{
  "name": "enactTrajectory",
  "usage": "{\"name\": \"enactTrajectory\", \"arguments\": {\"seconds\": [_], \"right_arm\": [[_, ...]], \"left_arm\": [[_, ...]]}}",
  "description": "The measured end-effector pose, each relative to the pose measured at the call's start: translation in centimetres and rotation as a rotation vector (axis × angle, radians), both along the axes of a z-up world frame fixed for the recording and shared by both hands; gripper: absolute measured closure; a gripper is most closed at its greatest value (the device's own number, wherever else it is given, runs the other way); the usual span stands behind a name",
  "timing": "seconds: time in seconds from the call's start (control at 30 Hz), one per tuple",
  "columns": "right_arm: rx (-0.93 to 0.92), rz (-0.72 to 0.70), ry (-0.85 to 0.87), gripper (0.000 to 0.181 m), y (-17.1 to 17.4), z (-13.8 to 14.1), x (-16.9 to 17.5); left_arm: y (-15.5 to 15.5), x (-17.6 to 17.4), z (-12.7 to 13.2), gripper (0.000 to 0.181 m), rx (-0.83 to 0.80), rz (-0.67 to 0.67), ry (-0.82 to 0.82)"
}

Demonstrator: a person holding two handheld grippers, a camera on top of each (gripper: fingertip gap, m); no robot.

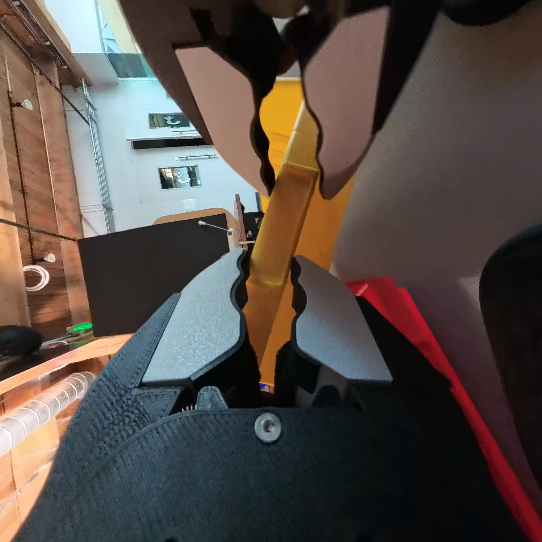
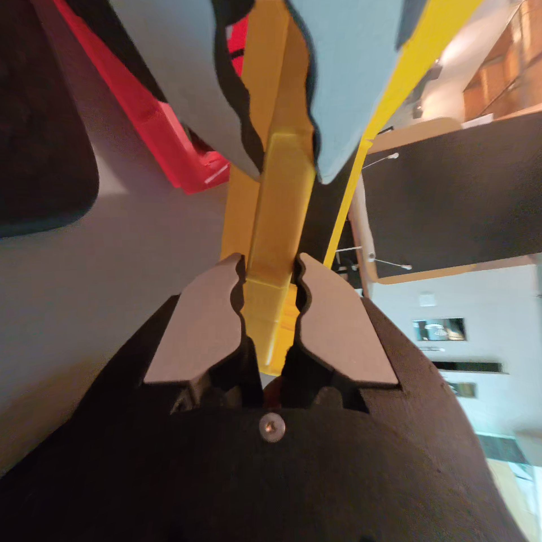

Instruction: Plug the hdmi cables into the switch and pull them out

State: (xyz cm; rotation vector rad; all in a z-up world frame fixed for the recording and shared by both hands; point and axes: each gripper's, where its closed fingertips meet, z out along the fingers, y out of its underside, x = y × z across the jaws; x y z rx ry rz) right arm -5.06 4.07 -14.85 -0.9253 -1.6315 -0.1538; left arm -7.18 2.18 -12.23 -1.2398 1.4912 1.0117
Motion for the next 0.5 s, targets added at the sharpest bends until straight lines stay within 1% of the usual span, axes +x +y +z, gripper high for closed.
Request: {"name": "enactTrajectory", "arguments": {"seconds": [0.1, 0.2, 0.27, 0.33, 0.4, 0.43, 0.47, 0.5], "right_arm": [[-0.02, 0.042, 0.02, 0.15, -0.2, 0.6, 0.6], [-0.004, 0.009, 0.02, 0.151, 0.2, 0.2, 1.0], [0.014, -0.027, 0.029, 0.152, 1.0, -0.4, 1.5], [0.057, -0.065, 0.03, 0.152, 1.7, -0.6, 2.3], [0.085, -0.085, 0.033, 0.153, 2.1, -0.3, 3.1], [0.098, -0.091, 0.025, 0.153, 2.3, -0.2, 3.6], [0.109, -0.097, 0.004, 0.153, 2.5, -0.2, 4.0], [0.122, -0.101, -0.023, 0.153, 2.8, -0.3, 4.4]], "left_arm": [[-0.2, 0.7, 0.3, 0.155, 0.001, -0.057, -0.032], [-0.7, 1.1, 0.6, 0.152, -0.017, -0.088, -0.106], [-1.9, 1.3, 2.4, 0.138, 0.017, -0.139, -0.198], [-3.7, 0.8, 4.8, 0.133, 0.042, -0.191, -0.336], [-5.5, -0.9, 6.9, 0.13, 0.042, -0.196, -0.493], [-6.2, -2.0, 7.3, 0.129, 0.004, -0.171, -0.566], [-6.9, -2.9, 7.0, 0.127, -0.074, -0.139, -0.63], [-7.5, -3.7, 6.1, 0.126, -0.177, -0.105, -0.686]]}}
